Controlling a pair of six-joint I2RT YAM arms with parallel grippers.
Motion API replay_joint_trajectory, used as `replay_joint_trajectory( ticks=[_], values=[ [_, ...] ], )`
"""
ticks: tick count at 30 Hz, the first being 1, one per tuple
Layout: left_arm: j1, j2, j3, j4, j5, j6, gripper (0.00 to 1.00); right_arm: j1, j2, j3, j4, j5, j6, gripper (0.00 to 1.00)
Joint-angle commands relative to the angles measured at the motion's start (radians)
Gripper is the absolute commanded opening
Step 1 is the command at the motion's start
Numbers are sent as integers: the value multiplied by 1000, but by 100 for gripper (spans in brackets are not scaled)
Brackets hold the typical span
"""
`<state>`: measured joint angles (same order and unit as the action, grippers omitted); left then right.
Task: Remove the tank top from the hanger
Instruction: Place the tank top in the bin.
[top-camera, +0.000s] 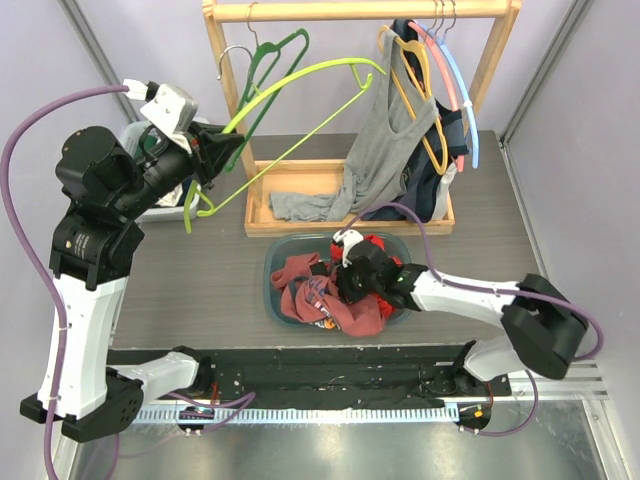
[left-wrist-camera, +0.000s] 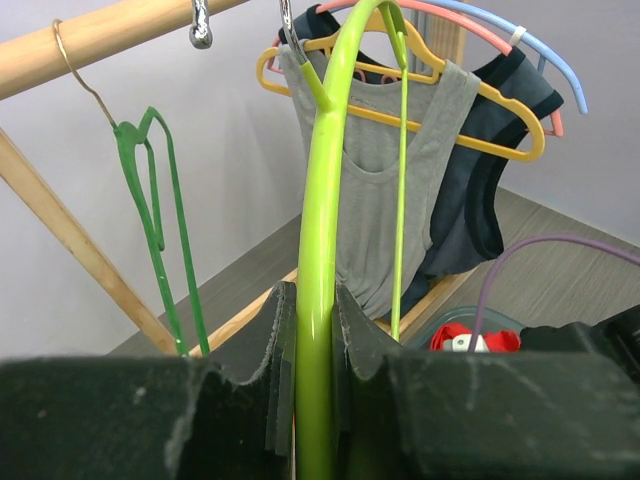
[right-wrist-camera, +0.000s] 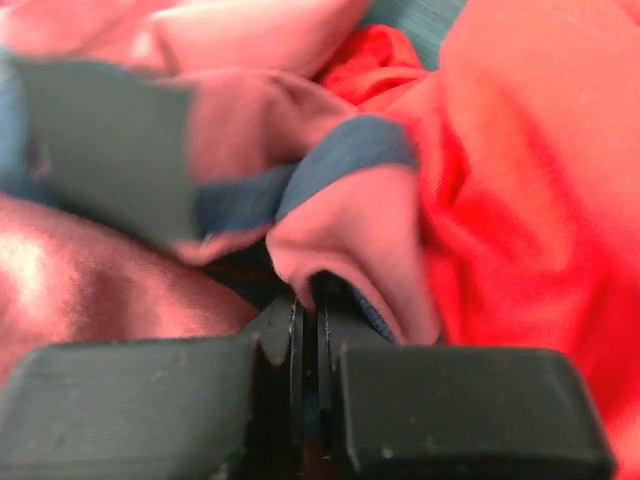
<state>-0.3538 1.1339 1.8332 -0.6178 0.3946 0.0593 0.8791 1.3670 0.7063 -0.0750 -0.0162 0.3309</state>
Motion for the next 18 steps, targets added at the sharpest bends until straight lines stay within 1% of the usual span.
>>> replay_joint_trajectory(
  ticks=[1,5,6,9,10,12,13,15,16,18],
  values=[
    [4,-26,5,58,27,-6,0,-9,119,-22,58,64,53,1],
    [6,-33,-8,53,30,5,0,-9,147,-11,43,91,36,1],
    [4,-33,-8,52,30,7,0,-9,138,13,6,113,28,2],
    [4,-31,-11,49,39,7,0,-12,48,80,-52,174,-4,29],
    [4,-29,-9,47,41,7,0,-14,25,99,-61,177,-10,47],
    [4,-28,-6,47,46,4,0,-14,-35,174,-107,185,-29,57],
    [4,-28,-6,47,47,2,0,-14,-48,200,-126,186,-36,65],
    [4,-29,-5,46,49,1,0,-14,-89,278,-170,188,-44,72],
    [4,-31,-6,46,49,4,0,-14,-106,298,-181,187,-46,78],
    [6,-29,-5,44,49,4,0,-14,-152,352,-204,164,-47,83]
  ],
)
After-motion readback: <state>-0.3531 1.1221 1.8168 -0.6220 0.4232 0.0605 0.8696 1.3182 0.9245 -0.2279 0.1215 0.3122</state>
